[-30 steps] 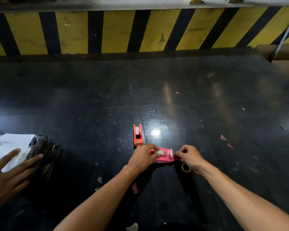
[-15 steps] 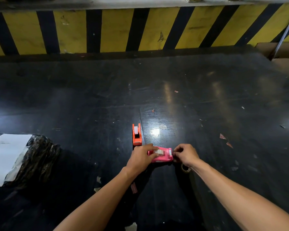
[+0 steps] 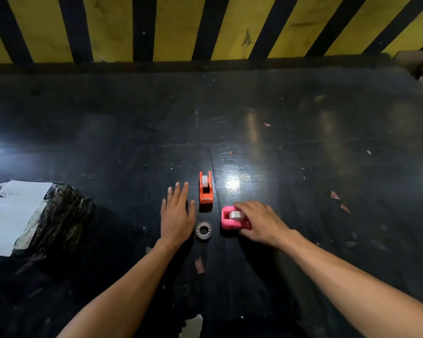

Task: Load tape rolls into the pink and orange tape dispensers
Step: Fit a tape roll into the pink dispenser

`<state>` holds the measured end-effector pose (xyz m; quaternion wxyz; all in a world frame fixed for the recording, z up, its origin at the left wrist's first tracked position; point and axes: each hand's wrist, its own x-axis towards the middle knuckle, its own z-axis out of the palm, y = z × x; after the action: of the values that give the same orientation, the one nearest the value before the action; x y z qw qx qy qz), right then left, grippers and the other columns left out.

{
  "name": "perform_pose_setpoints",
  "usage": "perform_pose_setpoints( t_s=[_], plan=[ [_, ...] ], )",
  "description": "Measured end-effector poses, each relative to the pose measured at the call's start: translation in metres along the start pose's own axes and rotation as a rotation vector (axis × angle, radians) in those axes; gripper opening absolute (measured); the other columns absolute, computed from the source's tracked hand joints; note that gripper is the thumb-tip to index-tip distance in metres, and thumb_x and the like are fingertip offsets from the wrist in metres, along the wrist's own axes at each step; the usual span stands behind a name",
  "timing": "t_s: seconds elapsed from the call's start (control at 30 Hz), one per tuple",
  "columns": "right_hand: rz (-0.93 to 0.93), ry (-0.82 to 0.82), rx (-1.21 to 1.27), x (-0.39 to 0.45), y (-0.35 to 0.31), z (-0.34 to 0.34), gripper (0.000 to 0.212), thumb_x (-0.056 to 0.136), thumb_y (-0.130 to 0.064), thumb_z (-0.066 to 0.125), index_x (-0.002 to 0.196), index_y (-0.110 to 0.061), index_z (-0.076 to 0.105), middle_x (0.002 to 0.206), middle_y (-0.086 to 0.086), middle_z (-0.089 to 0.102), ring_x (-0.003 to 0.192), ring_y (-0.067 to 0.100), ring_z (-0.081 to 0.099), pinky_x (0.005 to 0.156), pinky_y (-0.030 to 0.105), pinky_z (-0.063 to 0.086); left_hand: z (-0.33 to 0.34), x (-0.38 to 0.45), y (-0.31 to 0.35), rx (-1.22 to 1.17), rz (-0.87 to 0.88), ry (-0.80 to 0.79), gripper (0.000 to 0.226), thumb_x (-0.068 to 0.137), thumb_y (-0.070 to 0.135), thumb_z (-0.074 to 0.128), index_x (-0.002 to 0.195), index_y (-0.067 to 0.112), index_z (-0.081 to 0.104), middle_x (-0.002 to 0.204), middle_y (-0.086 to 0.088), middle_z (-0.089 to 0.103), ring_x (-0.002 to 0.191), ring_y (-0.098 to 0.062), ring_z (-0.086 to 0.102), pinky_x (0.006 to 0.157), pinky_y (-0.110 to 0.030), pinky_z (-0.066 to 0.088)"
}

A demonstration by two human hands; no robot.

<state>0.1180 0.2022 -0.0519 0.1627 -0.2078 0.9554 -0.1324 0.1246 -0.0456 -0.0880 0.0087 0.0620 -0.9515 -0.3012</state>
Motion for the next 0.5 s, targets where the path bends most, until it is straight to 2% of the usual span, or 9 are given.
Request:
perform_pose_setpoints(
  t_s=[0.07,0.17,0.27,0.37,0.5],
  plan=[
    [-0.029,0.024,0.012,0.004,0.003,0.004,0.070,0.077,-0.033,0.066,0.140,-0.023,0.038,0.135,0.000,0.050,0.124,0.023,0.046,0.101,0.037,0.036,0.005,0.001,-0.017,0.119,-0.035,-0.075,0.057,0.105,0.036,0.034,0.157,0.026,0.015,0.167,-0.004,0.012,0.154,-0.025,0.002,0.125,-0.049,0.008],
    [-0.001,0.091,0.163,0.006,0.012,0.007,0.061,0.072,-0.036,0.070,0.127,-0.020,0.050,0.114,0.002,0.057,0.107,0.024,0.053,0.092,0.031,0.043,0.011,-0.003,-0.031,0.298,0.023,-0.117,0.057,0.104,0.043,0.028,0.157,0.026,0.013,0.167,-0.005,0.007,0.154,-0.024,-0.002,0.125,-0.046,0.003],
    [0.194,0.302,0.354,0.013,0.014,0.001,0.051,0.070,-0.041,0.074,0.111,-0.017,0.055,0.101,-0.001,0.054,0.092,0.017,0.052,0.079,0.027,0.043,0.015,-0.005,-0.034,0.362,0.051,-0.084,0.057,0.104,0.045,0.026,0.157,0.027,0.015,0.167,-0.005,0.008,0.154,-0.022,-0.001,0.125,-0.047,0.005],
    [0.440,0.454,0.468,0.036,0.012,-0.011,0.052,0.068,-0.042,0.078,0.102,-0.010,0.054,0.093,-0.001,0.052,0.080,0.016,0.052,0.069,0.026,0.040,0.018,-0.005,-0.035,0.383,0.057,-0.063,0.058,0.102,0.046,0.025,0.156,0.027,0.018,0.167,-0.005,0.011,0.154,-0.022,0.003,0.125,-0.048,0.007],
    [0.630,0.477,0.519,0.069,0.014,-0.016,0.059,0.066,-0.042,0.079,0.103,-0.007,0.048,0.099,0.006,0.052,0.089,0.027,0.058,0.070,0.033,0.044,0.020,-0.004,-0.038,0.393,0.053,-0.054,0.061,0.099,0.049,0.020,0.156,0.027,0.019,0.166,-0.005,0.013,0.154,-0.021,0.004,0.125,-0.047,0.009]
  ],
)
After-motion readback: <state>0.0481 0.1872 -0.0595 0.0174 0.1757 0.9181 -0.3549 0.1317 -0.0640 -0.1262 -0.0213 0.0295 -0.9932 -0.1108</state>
